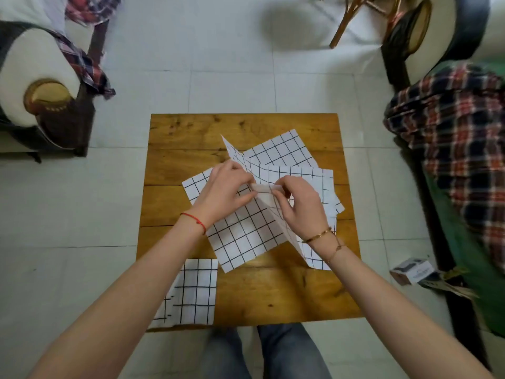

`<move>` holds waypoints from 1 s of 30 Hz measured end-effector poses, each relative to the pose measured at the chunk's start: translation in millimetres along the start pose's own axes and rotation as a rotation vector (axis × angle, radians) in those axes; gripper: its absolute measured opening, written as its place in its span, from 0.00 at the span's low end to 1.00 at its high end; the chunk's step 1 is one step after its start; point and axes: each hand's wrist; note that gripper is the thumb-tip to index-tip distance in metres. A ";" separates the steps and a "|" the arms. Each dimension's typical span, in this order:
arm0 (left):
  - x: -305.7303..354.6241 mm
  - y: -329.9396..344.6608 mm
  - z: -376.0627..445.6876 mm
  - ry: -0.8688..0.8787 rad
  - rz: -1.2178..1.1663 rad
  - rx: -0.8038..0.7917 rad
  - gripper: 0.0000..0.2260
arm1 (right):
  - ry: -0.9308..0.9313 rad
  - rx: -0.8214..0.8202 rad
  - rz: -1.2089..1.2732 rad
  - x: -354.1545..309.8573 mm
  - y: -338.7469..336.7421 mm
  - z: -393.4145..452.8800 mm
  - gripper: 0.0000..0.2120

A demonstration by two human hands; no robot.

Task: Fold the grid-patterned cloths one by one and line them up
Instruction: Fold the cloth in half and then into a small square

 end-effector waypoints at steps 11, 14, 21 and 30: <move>31.4 -69.7 4.4 -0.082 0.176 0.080 0.09 | -0.005 0.140 -0.011 -5.0 -121.2 21.3 0.05; 33.8 -83.5 3.3 -0.106 0.191 0.113 0.07 | -0.002 0.157 -0.031 -4.0 -142.5 27.2 0.05; 41.3 -116.0 -3.4 -0.128 0.225 0.248 0.05 | -0.027 0.181 -0.052 -8.6 -185.9 34.7 0.02; 59.1 -149.7 -19.7 -0.153 0.181 0.341 0.05 | -0.081 0.170 -0.142 -13.2 -222.1 39.1 0.02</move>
Point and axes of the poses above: each hand's wrist, its own z-axis towards the middle knuckle, its own y-axis out of the palm, x = y × z, and after that the axes turned 10 degrees about z, right-handed
